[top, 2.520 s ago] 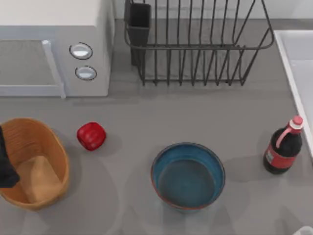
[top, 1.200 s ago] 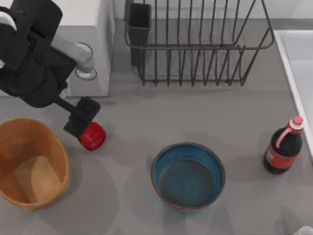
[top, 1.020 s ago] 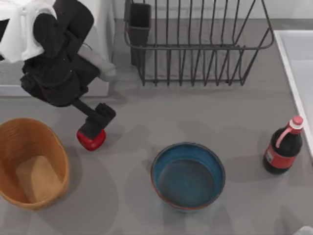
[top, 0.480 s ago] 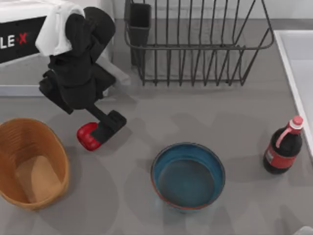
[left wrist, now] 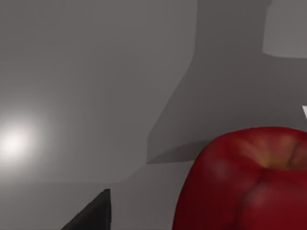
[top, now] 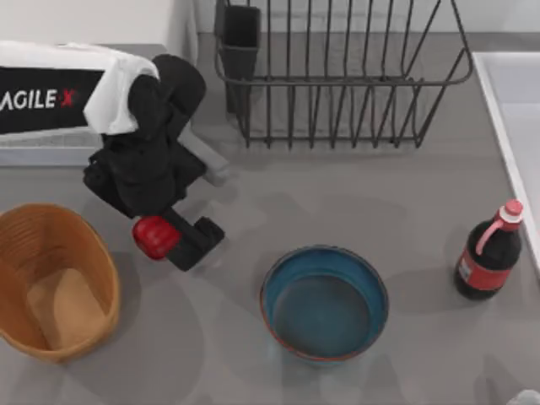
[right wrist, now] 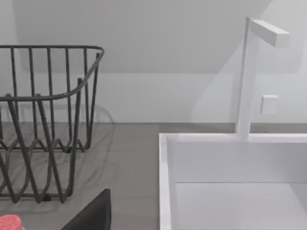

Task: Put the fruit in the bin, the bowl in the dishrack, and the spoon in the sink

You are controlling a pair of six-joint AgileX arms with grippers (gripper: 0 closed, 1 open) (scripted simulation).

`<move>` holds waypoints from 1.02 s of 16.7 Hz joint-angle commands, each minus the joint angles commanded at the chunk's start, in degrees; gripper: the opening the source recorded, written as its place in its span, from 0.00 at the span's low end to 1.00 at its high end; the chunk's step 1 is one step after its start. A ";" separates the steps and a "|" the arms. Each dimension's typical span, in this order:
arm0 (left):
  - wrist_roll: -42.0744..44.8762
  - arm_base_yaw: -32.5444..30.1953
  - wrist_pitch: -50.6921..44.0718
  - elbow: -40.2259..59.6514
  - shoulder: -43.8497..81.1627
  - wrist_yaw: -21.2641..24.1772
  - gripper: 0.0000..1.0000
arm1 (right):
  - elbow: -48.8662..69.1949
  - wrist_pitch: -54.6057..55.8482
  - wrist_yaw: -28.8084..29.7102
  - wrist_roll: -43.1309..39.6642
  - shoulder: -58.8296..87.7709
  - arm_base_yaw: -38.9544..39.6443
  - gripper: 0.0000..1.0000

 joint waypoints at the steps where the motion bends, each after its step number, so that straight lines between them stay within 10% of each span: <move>1: 0.17 0.16 1.54 -0.81 0.89 0.01 1.00 | 0.00 0.00 0.00 0.00 0.00 0.00 1.00; 6: 0.44 0.46 2.77 -1.40 1.78 0.00 1.00 | 0.00 0.00 0.00 0.00 0.00 0.00 1.00; 17: 0.44 0.46 2.77 -1.40 1.78 0.00 0.17 | 0.00 0.00 0.00 0.00 0.00 0.00 1.00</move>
